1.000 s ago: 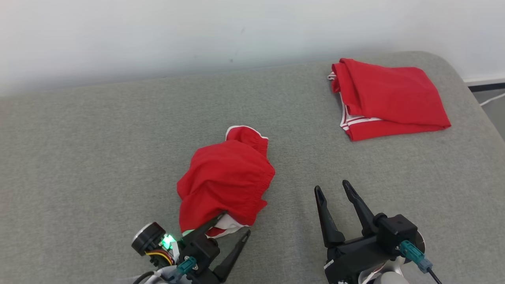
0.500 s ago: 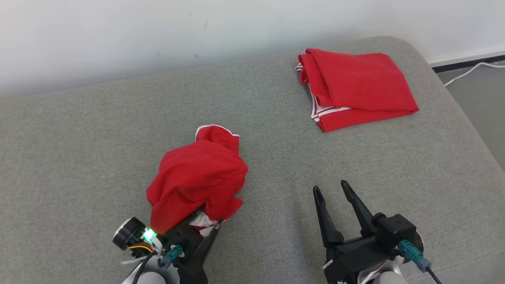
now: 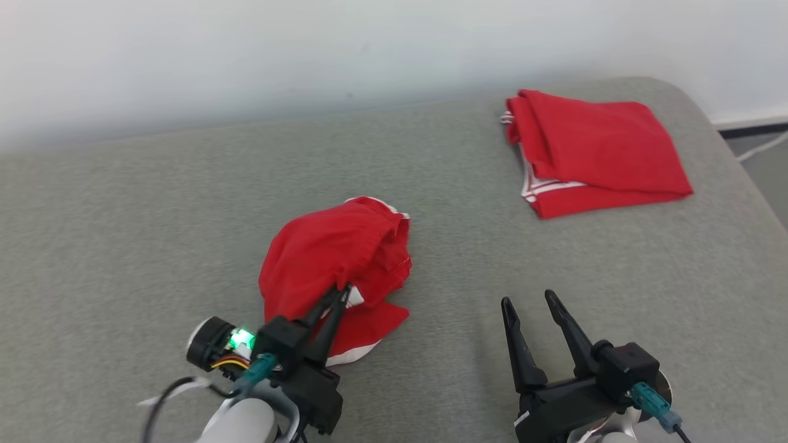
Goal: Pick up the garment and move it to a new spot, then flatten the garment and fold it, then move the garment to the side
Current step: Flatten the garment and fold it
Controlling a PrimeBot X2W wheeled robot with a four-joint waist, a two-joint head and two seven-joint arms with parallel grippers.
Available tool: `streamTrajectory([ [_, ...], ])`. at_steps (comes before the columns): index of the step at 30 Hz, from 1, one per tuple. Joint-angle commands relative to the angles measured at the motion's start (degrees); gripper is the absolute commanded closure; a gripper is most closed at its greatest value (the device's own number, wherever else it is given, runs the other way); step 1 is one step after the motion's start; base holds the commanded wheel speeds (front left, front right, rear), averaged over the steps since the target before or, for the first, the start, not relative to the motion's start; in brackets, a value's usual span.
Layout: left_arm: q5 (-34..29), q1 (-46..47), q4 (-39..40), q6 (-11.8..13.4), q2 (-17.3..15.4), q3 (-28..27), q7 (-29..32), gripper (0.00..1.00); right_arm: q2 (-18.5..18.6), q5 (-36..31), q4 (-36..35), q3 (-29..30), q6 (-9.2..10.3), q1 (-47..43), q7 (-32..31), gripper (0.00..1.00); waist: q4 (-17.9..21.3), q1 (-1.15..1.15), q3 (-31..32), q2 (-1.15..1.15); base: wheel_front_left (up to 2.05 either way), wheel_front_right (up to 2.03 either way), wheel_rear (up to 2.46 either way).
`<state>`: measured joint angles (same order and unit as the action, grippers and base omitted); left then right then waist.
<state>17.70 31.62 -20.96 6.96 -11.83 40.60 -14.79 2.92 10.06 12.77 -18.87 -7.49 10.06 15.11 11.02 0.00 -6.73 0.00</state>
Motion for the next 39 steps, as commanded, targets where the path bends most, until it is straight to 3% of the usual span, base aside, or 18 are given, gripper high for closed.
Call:
streamTrajectory([
  [1,0.3,-1.2,0.4,0.3,-0.3,-0.4,-0.5,1.00,0.0,-0.1,0.2,0.0,-0.01,-0.4,0.0,0.00,-2.3,0.00,1.1,0.00,0.00,0.00,0.00],
  [7,3.7,-6.5,9.8,4.3,-2.4,-7.9,-0.4,1.00,0.0,-0.1,0.1,0.3,-0.01,-1.2,0.0,0.00,-6.3,0.00,2.0,0.00,0.00,0.00,0.00],
  [15,6.6,-16.1,15.7,7.8,-4.3,-18.2,-0.4,1.00,0.0,0.1,0.6,0.2,-0.01,-1.1,0.1,0.00,-8.9,0.00,2.1,0.00,0.00,0.00,0.00],
  [24,5.3,-22.9,14.0,6.4,-1.0,-26.0,-0.4,1.00,0.0,-0.6,1.3,0.3,-0.01,-0.7,0.0,0.00,-9.4,0.00,1.5,0.00,0.00,0.00,0.00],
  [25,5.2,-23.2,13.1,6.1,-0.7,-26.5,-0.4,0.64,0.0,-0.6,1.5,0.3,-0.01,-0.7,0.0,0.00,-9.5,0.00,1.5,0.00,0.00,0.00,0.00],
  [26,5.0,-23.2,12.5,5.8,-0.2,-27.2,-0.4,0.18,0.0,-0.7,1.6,0.3,-0.01,-0.7,0.0,0.00,-9.6,0.00,1.4,0.00,0.00,0.00,0.00],
  [27,4.5,-23.5,11.6,5.6,0.1,-27.6,-0.4,0.00,0.0,-0.8,1.7,0.3,-0.01,-0.7,0.0,0.00,-9.6,0.00,1.4,0.00,0.00,0.00,0.00],
  [32,1.5,-24.6,12.4,4.0,1.6,-30.3,-0.4,0.00,0.0,-0.8,2.3,0.0,-0.01,-1.0,0.0,0.00,-10.2,0.00,1.7,0.00,0.00,0.00,0.00],
  [39,-3.5,-26.8,19.8,2.8,3.5,-33.9,-0.4,0.00,0.1,0.2,3.9,-1.9,-0.01,-1.3,-0.4,0.00,-11.7,0.00,2.7,0.00,0.00,0.00,0.00],
])
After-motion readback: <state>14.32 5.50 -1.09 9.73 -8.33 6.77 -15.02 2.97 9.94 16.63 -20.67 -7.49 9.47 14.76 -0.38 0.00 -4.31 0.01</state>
